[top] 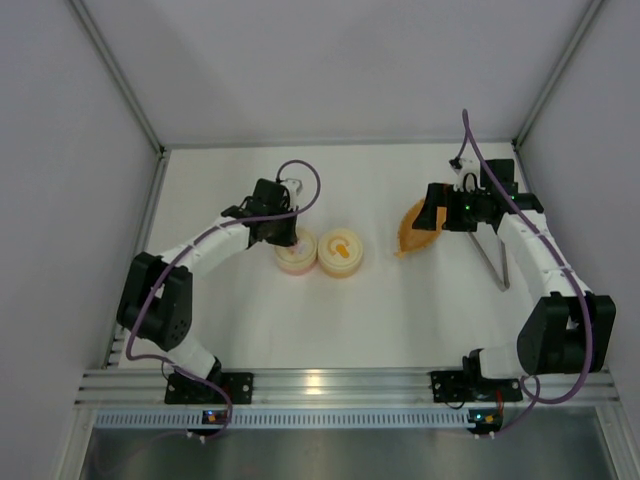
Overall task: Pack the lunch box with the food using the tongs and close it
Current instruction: Close the box lid on the packing box.
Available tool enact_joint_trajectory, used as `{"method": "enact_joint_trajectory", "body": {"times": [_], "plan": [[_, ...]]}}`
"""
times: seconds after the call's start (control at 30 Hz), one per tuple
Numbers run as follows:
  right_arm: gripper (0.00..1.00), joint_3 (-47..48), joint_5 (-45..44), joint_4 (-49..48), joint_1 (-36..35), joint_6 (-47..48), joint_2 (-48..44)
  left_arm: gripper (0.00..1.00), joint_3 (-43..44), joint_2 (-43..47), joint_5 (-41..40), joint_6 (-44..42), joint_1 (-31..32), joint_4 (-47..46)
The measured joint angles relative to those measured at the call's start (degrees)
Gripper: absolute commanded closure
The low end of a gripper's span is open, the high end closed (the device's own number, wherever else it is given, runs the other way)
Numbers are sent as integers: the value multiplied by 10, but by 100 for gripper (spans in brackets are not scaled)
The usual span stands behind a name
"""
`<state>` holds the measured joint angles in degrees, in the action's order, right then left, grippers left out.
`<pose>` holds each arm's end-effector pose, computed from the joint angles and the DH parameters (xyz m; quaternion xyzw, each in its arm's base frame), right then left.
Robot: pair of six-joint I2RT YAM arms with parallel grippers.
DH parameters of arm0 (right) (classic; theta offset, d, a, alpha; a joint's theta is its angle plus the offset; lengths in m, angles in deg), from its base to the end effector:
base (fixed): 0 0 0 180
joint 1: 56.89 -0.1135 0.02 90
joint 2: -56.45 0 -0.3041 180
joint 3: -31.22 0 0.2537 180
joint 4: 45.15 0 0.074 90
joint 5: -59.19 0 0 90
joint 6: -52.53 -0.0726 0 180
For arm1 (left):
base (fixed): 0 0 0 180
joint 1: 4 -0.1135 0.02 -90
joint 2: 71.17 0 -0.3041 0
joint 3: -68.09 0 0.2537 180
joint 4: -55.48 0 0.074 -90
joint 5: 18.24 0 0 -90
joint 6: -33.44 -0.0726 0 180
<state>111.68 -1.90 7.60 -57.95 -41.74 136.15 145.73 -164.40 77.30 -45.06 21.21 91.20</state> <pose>0.3033 0.0407 0.3077 -0.0556 0.9175 0.2504 0.3040 0.3344 -0.1652 0.2348 0.1284 0.9338 -0.1475 0.2997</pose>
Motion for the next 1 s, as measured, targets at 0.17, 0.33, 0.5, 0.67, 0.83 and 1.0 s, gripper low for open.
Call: {"method": "enact_joint_trajectory", "body": {"times": [0.17,0.33,0.5,0.67,0.83,1.0], "plan": [[1,0,4,0,0,0,0,100,13,-16,78,-74,-1,0],[1,0,9,0,0,0,0,100,22,-30,146,-160,-2,4],[1,0,12,0,0,1,1,100,30,-38,210,-251,-3,23],[1,0,14,0,0,0,5,100,35,-43,255,-331,-3,47],[1,0,18,0,0,1,7,100,43,-53,289,-384,-4,67],[1,0,21,0,0,1,7,79,52,-68,326,-412,-9,79]]}}
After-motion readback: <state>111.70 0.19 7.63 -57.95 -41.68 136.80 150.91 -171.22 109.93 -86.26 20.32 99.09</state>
